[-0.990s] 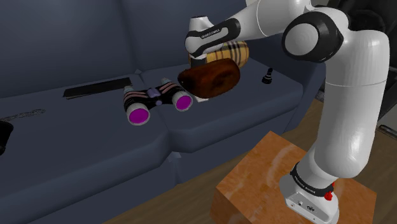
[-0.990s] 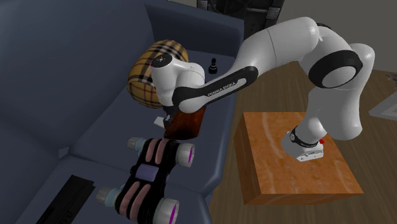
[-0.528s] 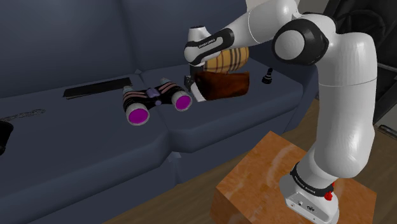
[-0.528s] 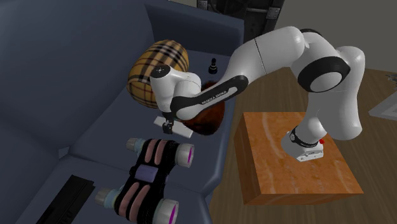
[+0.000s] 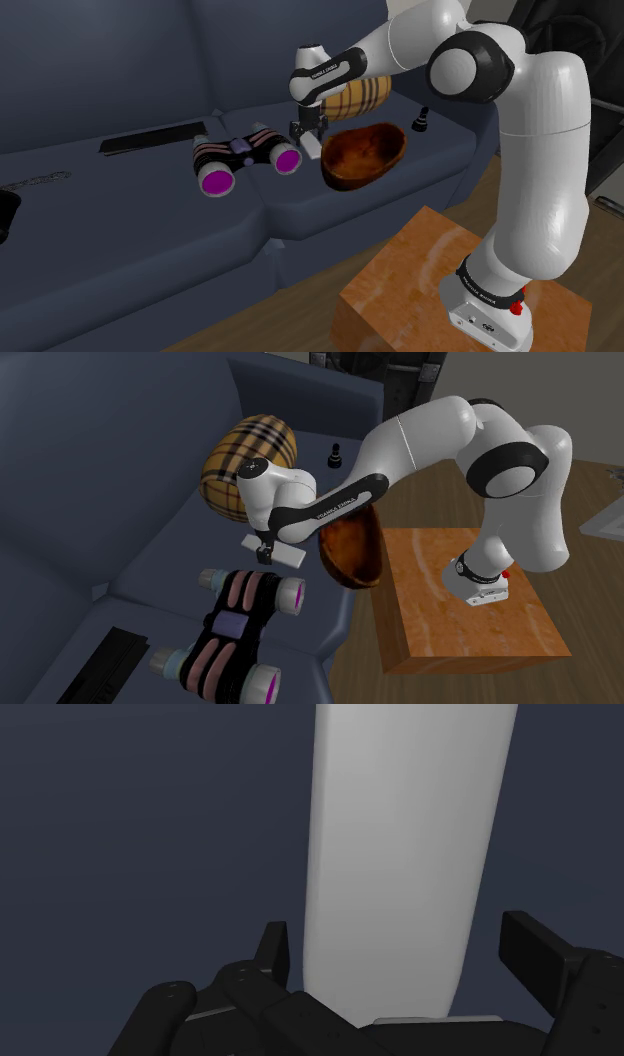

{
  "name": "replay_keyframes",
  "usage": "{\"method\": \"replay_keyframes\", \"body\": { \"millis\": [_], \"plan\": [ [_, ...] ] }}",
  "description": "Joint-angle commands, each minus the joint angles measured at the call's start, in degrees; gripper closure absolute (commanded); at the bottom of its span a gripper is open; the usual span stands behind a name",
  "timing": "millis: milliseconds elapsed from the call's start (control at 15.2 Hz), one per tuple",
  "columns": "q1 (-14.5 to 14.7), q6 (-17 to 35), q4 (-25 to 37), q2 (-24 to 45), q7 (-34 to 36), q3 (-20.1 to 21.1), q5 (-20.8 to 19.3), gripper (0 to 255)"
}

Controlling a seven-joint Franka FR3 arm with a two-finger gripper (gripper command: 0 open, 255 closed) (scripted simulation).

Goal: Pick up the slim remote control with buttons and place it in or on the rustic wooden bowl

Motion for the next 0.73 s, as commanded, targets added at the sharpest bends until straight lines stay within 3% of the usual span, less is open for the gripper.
{"method": "replay_keyframes", "body": {
  "millis": [0, 66, 660],
  "plan": [
    [0.0, 0.0, 0.0, 0.0, 0.0, 0.0, 0.0, 0],
    [0.0, 0.0, 0.0, 0.0, 0.0, 0.0, 0.0, 255],
    [0.0, 0.01, 0.0, 0.01, 0.0, 0.0, 0.0, 255]
  ]
}}
